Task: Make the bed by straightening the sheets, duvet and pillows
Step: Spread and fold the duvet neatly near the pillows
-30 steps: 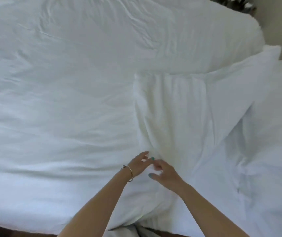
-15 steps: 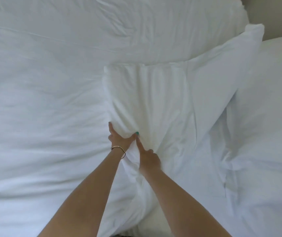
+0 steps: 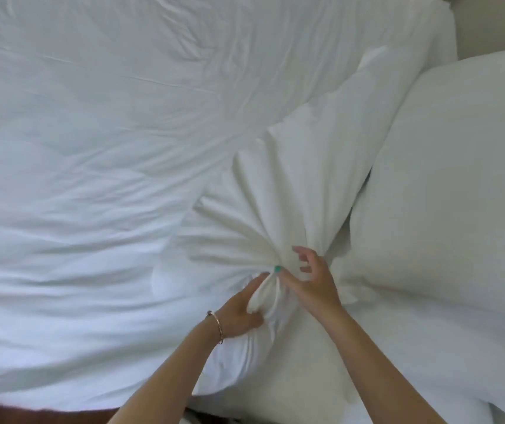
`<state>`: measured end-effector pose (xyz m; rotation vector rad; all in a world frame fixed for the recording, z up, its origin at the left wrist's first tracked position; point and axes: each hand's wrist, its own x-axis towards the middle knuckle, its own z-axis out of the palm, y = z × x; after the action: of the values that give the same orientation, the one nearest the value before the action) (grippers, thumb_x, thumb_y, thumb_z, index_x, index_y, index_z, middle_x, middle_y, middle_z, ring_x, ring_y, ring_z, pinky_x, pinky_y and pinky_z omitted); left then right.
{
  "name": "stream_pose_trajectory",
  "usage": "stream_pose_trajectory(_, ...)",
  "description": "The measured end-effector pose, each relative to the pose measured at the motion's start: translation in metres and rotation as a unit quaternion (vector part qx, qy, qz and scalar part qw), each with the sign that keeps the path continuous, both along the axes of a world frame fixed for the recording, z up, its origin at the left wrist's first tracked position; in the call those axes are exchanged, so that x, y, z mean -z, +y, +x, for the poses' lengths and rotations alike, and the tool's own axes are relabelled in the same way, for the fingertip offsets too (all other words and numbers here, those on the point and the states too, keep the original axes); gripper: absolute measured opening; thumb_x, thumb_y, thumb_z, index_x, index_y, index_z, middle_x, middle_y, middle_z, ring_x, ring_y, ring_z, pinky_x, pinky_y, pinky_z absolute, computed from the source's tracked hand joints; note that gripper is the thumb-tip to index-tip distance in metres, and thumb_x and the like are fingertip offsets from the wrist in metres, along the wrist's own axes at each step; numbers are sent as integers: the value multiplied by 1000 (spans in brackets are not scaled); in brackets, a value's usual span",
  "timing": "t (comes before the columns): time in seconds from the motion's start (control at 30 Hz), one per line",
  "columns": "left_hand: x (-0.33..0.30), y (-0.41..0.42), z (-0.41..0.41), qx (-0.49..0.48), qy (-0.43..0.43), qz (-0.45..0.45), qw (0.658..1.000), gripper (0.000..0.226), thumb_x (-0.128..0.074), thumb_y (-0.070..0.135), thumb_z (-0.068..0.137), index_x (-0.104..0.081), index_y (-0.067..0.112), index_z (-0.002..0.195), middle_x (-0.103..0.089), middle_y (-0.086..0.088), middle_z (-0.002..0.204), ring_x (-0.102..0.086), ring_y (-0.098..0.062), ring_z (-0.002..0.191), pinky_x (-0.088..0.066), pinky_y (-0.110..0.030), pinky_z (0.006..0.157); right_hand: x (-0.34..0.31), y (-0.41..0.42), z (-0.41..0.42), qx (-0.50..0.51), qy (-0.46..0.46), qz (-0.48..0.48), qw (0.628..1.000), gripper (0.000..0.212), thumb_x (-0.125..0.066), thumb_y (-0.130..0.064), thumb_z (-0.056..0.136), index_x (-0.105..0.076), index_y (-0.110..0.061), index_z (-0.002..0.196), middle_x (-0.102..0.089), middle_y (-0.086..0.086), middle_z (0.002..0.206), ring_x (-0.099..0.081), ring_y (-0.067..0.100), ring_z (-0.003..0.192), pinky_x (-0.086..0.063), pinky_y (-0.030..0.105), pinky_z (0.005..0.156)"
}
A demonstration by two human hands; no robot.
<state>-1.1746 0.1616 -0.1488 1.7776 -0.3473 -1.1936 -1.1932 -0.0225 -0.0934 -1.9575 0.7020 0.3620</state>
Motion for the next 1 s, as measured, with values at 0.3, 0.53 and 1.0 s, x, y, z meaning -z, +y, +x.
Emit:
stream_pose_trajectory(0.3,-12,15,-18,-216,-22,69,974,23,-72,30,81,-70,44,99,-68,15,104,-62,-9,103,-48,-25,94,45,17,67,-389,205,-223,870,107,-72,-23,79,4,-54,147,-16,15,154,-37,37,133,-45,41,101)
stream_pose_trajectory(0.53,9,54,45,-349,76,172,918,131,-84,58,50,-2,38,150,-38,-7,146,-41,-32,130,-34,-48,108,24,-4,45,-272,134,-168,938,70,-64,-3,81,-48,-36,140,-55,2,136,-56,21,119,-45,23,96)
stream_pose_trajectory(1.0,-222,-96,17,159,-24,-251,954,73,-66,15,81,-32,49,135,-46,30,130,-45,13,118,-39,-10,95,-149,27,-107,118,-205,-91,967,135,-94,-24,56,8,-66,133,-17,-59,128,-33,-27,120,-40,4,93)
